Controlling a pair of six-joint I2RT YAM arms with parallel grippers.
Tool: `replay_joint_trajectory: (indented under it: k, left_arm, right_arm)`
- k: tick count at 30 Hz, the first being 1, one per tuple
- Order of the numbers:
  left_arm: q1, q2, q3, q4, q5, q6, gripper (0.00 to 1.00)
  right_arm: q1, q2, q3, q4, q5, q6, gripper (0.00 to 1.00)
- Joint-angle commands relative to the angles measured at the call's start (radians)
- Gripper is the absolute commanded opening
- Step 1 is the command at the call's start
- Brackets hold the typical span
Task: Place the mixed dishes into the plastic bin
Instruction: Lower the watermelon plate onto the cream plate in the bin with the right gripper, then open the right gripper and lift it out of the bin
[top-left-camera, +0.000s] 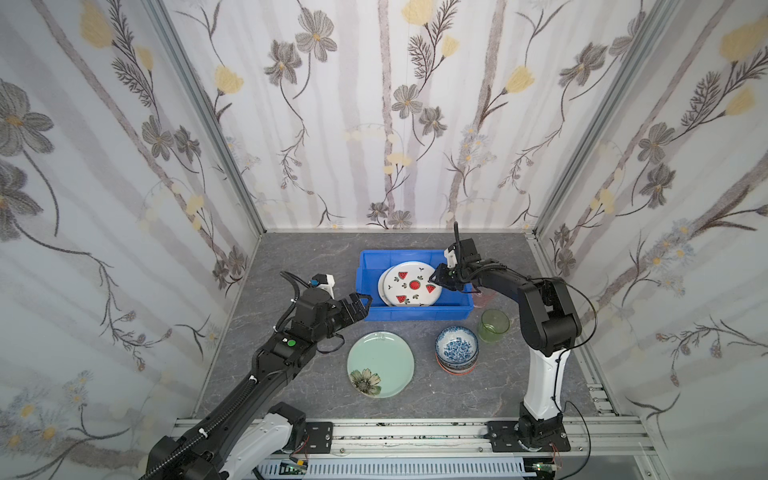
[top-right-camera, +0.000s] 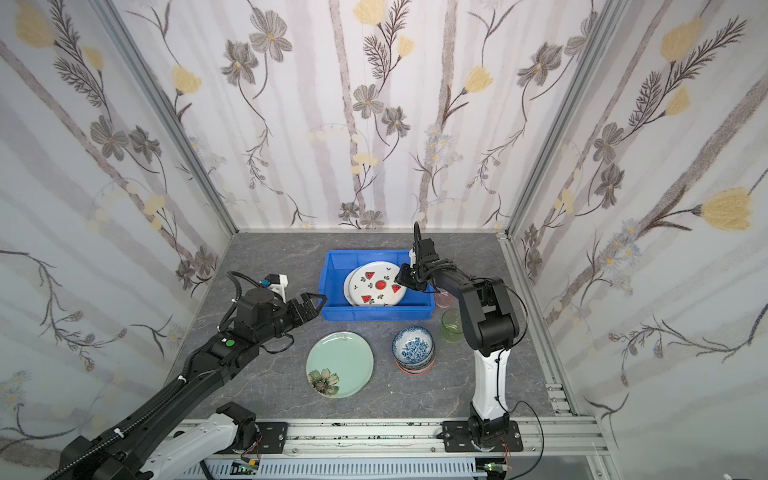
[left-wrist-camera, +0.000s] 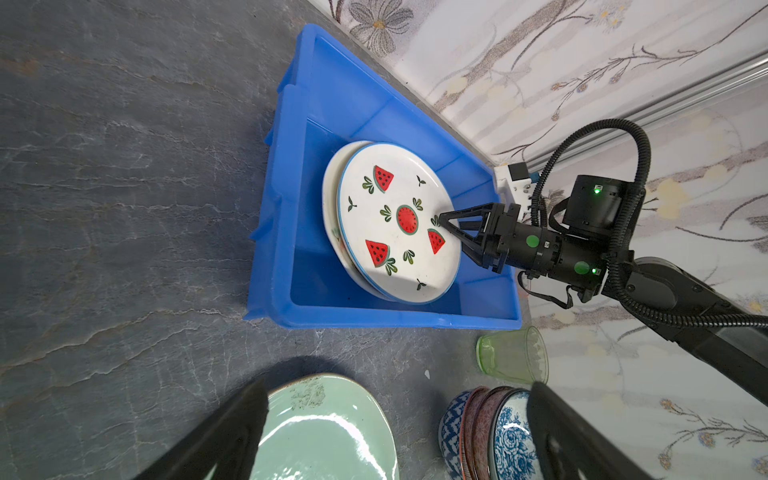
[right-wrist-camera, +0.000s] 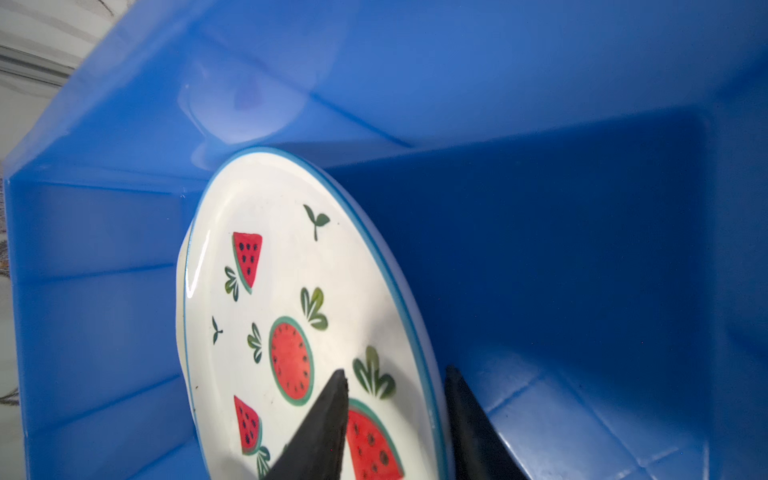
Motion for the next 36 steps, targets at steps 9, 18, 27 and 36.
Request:
replay_joint_trajectory:
  k: [9,18,27,36]
  left_arm:
    - [0.006,-0.003,-0.008,0.007,0.004,0.013,1.00]
    - [0.006,-0.004,-0.008,0.006,0.005,0.014,1.00]
    - [0.007,-0.004,-0.007,0.007,0.008,0.014,1.00]
    - [0.008,-0.003,-0.008,0.007,0.007,0.013,1.00]
  right_arm:
    - [0.008,0.006,0.011,0.017,0.040,-0.008,0.51]
    - [0.024,-0.007,0.016,0.021,0.053,-0.008,0.54]
    - [0.037,0.012,0.032,0.018,0.049,-0.011,0.55]
    - [0.050,0.025,0.046,0.015,0.052,-0.015,0.55]
